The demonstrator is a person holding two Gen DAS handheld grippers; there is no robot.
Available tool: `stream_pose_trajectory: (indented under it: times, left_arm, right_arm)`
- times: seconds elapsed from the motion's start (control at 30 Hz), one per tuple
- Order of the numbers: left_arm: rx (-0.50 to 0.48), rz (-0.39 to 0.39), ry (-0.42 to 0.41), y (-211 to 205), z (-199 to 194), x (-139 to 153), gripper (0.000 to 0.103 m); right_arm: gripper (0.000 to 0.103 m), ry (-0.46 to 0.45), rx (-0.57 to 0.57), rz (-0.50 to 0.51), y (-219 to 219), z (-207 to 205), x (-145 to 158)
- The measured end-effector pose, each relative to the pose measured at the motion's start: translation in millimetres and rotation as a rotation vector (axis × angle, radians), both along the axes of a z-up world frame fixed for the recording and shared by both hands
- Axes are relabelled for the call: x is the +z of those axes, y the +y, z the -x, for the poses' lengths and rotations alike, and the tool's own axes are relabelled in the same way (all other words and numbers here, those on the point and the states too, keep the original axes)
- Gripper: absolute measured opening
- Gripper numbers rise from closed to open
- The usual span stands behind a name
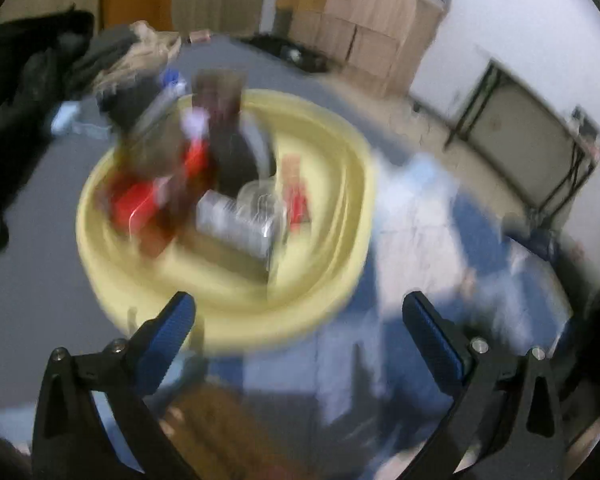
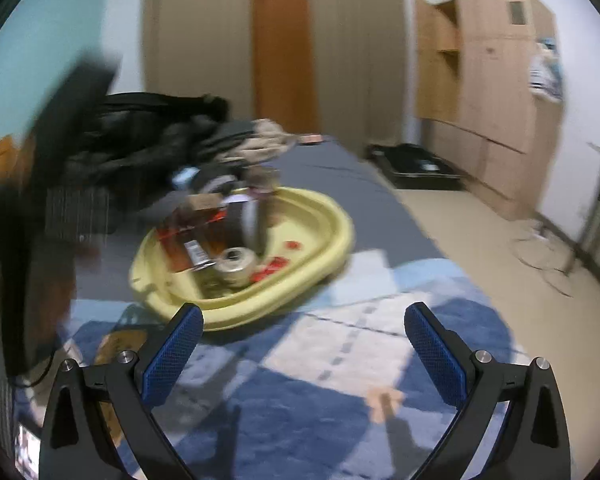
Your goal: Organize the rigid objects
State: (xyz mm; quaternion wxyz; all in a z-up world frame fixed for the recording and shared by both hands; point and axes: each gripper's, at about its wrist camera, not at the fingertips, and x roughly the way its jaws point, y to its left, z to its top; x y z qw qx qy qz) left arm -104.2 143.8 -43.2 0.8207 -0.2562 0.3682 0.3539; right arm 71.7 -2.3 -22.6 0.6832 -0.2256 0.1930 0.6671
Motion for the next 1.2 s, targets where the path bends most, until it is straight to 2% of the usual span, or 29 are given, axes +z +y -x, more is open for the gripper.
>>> stream_pose_trajectory:
  times: [0.03,0.1,0.17,0.2,0.27,0.3,0.37,0.43,0.5,0.57,0.77,1.2]
  left_arm:
    - [0.001,-0.052,0.025,-5.1,6.8,-7.0,0.103]
    - [0.019,-0.095,0.061,-4.0,17.6,-13.3,0.103]
    - [0.069,-0.091,-0.005,2.6,40.0,-12.4,0.103]
    - [0.045,-0.113,-0.014,0.2,42.4,-11.6,0.103]
    - [0.0,-0.225,0.035,-5.2,38.8,-15.1,0.103]
    - [0.003,-0.254,0.064,-2.9,37.6,-21.0,0.103]
    - [0.017,-0.22,0.076,7.0,36.9,-37.4,0.103]
    - [0.018,-0.087,0.118,29.9,26.5,-58.6,0.103]
    - [0.026,-0.097,0.072,35.8,26.6,-53.7,0.103]
    - [0.019,-0.09,0.096,40.6,21.5,-55.5,0.103]
    - [0.019,-0.082,0.089,49.9,18.7,-55.5,0.103]
    - [0.018,-0.082,0.086,47.6,16.3,-54.9,0.103]
  right_arm:
    - [0.103,-0.044,0.015,0.057,6.6,5.9,-8.1]
    - [0.102,-0.062,0.059,0.138,18.2,12.0,-22.5]
    - [0.103,-0.078,0.059,0.18,28.9,14.6,-35.1]
    - [0.103,-0.082,0.049,0.192,33.8,13.5,-39.4]
    - [0.103,-0.091,0.026,0.23,42.9,12.3,-49.0]
    - [0.103,-0.093,0.022,0.258,47.5,12.6,-53.8]
    - [0.103,-0.098,0.017,0.316,59.4,10.6,-66.3]
    - [0.103,-0.115,0.011,0.325,70.1,12.3,-67.5]
    - [0.103,-0.112,0.003,0.325,74.0,10.9,-68.1]
    - [0.103,-0.113,-0.002,0.327,76.7,9.8,-68.4]
    - [0.103,-0.139,-0.005,0.334,82.0,15.2,-72.5]
    - [0.103,-0.138,-0.004,0.336,84.0,15.3,-74.0]
